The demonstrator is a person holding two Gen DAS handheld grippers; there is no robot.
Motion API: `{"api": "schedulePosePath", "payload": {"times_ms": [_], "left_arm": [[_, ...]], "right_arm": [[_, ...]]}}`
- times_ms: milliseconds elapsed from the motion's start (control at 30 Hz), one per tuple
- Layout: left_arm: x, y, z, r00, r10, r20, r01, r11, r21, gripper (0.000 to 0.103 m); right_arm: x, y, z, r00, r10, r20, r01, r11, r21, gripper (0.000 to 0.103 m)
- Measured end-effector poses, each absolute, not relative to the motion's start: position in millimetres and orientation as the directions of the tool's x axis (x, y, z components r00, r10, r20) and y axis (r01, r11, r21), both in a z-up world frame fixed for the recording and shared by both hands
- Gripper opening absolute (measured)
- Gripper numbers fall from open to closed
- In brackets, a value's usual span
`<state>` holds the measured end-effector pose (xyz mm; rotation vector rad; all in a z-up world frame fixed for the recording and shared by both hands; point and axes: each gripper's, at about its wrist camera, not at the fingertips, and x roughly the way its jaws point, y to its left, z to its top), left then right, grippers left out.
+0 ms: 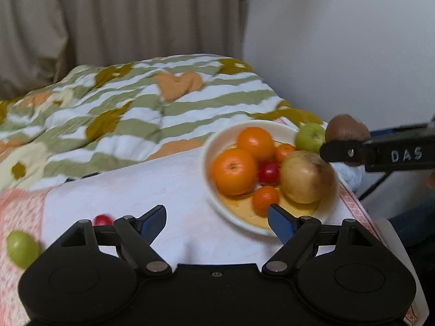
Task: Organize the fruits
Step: 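Carry both fruits to the bowl and release the mandarin from the left tool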
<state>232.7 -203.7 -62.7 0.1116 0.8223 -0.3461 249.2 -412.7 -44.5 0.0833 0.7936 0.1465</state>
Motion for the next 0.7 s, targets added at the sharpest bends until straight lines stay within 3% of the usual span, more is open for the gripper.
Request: {"api": "schedulePosePath", "payload": {"times_ms": [367,700], "left_arm": [[220,-153,-51,0.678,-0.166,-0.716,0.186,0.981,-0.052,0.086],[208,-134,-55,0.673,-0.129,-0.728,0.136,0.989,-0.05,0.086]], "right_arm": [[259,-343,-71,0.684,0.174,-0.708,-0.276,0.961,-0.031,0.078],[260,-311,-108,0.698,0.133,-0.704,-0.337,0.928,-0.158,0.078]]}}
